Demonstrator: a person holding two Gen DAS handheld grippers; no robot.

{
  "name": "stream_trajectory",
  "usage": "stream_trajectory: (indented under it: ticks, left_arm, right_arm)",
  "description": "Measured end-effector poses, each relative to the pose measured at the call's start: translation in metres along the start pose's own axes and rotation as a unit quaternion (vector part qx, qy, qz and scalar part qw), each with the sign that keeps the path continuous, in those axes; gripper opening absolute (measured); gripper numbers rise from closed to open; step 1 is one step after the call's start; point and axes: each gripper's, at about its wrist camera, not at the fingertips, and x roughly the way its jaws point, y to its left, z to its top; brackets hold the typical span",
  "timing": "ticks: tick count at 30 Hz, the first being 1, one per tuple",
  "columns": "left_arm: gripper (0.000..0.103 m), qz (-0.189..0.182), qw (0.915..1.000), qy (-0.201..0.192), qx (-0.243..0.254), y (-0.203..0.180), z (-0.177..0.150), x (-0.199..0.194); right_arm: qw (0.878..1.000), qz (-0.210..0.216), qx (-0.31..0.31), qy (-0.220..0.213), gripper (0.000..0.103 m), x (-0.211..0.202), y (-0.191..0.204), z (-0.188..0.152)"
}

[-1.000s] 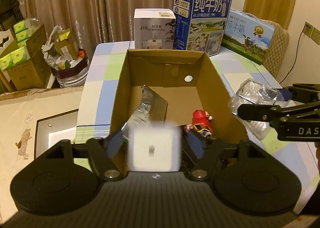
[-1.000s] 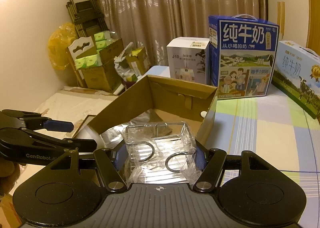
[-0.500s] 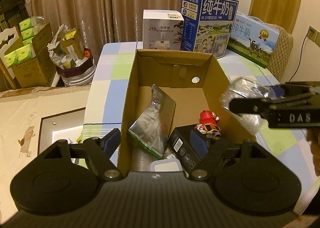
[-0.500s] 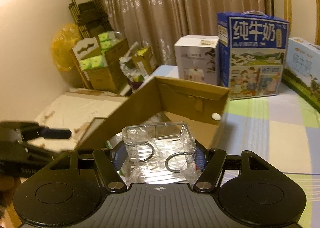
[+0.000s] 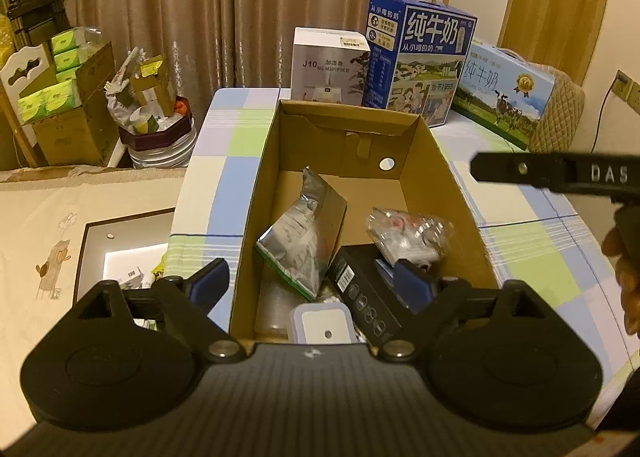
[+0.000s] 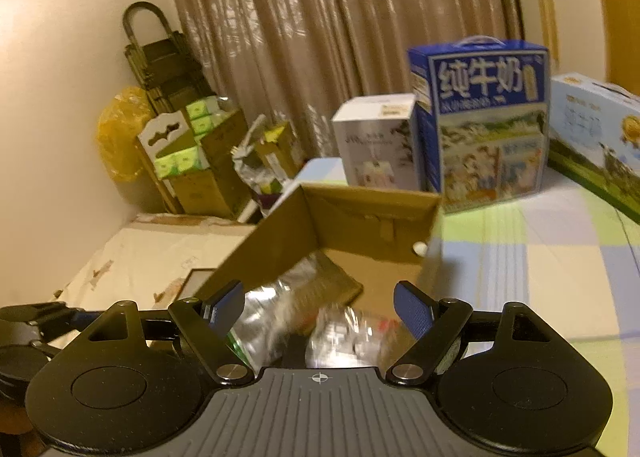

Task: Organize objects
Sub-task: 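Drop the clear dish into the box by opening the right tool, then withdraw both tools up and away from the box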

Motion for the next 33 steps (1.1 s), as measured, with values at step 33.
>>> stream_trajectory:
  ticks: [33]
  left_arm:
    - [0.102,0.031,0.9990,0.019,-0.027,-0.052,-0.072,-0.079]
  right_arm:
    - [0.996,-0.052,0.026,0.067,0.079,-0.110,0.013,-0.101]
